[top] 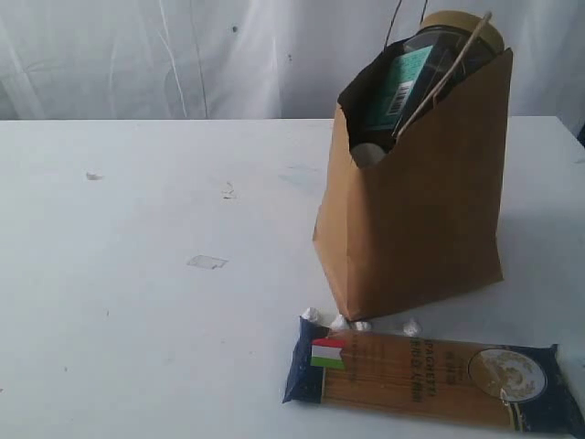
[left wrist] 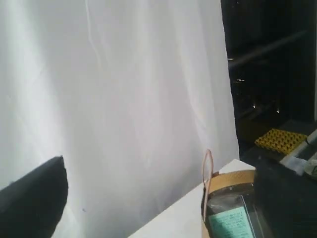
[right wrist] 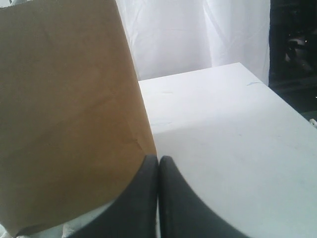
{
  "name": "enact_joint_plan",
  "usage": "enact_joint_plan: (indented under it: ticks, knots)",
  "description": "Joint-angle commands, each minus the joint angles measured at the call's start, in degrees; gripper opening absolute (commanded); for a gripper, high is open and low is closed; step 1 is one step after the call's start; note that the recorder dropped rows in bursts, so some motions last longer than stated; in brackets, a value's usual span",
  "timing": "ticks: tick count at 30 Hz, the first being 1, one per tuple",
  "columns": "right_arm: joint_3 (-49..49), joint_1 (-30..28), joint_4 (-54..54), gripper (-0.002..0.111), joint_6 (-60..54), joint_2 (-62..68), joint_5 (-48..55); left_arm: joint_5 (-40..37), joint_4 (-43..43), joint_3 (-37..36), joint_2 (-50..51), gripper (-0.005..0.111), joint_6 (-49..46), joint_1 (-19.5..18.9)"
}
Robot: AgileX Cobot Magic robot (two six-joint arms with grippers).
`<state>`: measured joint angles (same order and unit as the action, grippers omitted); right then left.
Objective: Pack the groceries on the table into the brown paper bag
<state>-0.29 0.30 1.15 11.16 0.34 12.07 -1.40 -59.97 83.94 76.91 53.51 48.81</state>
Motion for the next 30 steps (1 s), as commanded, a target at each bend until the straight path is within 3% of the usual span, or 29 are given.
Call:
enact_joint_plan:
  ticks: [1,3,5,6,8,12,17,22,30]
  knots:
    - [0.3,-0.3,-0.3,0.000,0.0,-0.3,-0.1,-10.5,-0.4,-1.7,-6.5,0.104,-1.2,-0.2]
    - [0.3,-0.3,-0.3,0.000,0.0,-0.3,-0.1,-28.9,-0.5,-2.9,-8.4,0.092,-8.4,-0.2]
    - [0.3,-0.3,-0.3,0.000,0.0,-0.3,-0.1,-49.4,-1.1,-4.4,-8.1,0.063,-18.4,-0.2]
    - [0.3,-0.3,-0.3,0.000,0.0,-0.3,-0.1,-58.5,-1.1,-5.9,-7.4,0.041,-23.7,-0.2]
    - [0.3,-0.3,-0.3,0.000,0.0,-0.3,-0.1,-65.9,-1.3,-11.7,-6.7,0.000,-30.5,-0.2]
    - [0.3,-0.3,-0.3,0.000,0.0,-0.3,-0.1,-64.5,-4.4,-21.0,-6.7,0.001,-30.4,-4.1]
    - [0.3,-0.3,-0.3,0.000,0.0,-0.3,-0.1,-55.7,-5.7,-32.8,-6.8,0.001,-23.2,-14.6]
    - [0.3,-0.3,-0.3,0.000,0.0,-0.3,-0.1,-45.4,-4.1,-41.8,-9.1,0.001,-8.5,-27.2]
    - [0.3,-0.3,-0.3,0.000,0.0,-0.3,-0.1,-39.2,-3.5,-53.0,-20.2,0.000,7.7,-38.5]
